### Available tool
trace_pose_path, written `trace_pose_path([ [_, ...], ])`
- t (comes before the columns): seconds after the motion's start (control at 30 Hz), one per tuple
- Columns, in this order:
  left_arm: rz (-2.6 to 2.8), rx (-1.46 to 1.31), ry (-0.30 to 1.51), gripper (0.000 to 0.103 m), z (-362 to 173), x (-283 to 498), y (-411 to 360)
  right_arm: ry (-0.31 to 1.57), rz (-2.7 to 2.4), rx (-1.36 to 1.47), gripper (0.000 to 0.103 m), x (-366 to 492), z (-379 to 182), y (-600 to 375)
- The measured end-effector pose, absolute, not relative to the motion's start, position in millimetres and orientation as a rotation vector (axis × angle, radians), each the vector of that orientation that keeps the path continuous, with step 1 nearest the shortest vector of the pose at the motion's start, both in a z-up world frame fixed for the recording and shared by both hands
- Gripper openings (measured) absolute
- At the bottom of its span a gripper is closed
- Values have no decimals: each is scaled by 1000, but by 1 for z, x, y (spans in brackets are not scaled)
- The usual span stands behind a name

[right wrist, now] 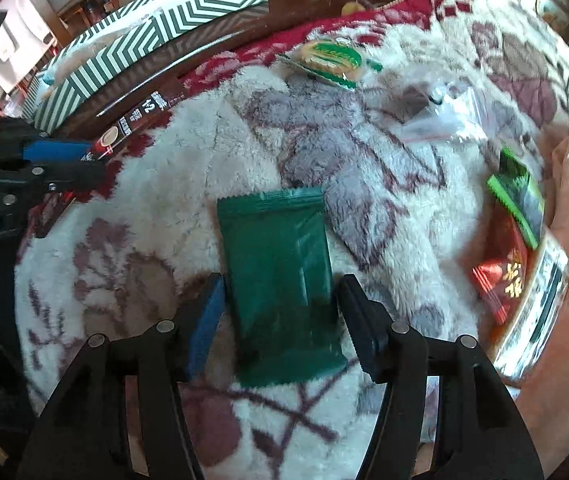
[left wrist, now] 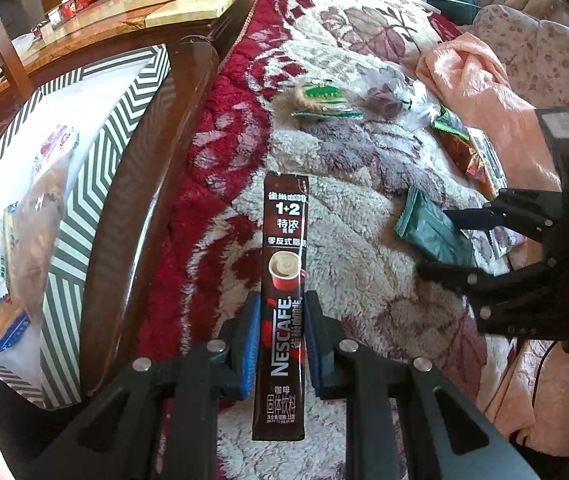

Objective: Organize snacks
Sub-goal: 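Lift the Nescafe stick and green packet and carry both over the striped tray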

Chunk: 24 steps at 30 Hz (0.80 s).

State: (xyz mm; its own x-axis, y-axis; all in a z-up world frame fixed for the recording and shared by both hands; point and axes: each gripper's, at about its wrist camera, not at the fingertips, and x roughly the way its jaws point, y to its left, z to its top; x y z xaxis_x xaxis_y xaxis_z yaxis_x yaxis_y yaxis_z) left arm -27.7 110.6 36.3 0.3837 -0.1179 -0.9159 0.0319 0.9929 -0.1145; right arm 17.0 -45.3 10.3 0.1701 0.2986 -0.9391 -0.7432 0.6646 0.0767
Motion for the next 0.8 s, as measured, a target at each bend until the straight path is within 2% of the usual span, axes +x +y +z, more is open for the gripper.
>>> trace_pose_path([
  [0.07, -88, -87, 1162, 23, 40, -29, 112, 1173, 755, -430, 44, 19, 18, -48],
  [0.47, 20, -135, 1064, 23, 78, -29, 159, 1076, 802, -378, 44, 14, 71, -14],
  [0.8, 123, -148, 1017, 23, 93, -36, 204, 1037, 876, -370, 44, 7, 86, 47],
])
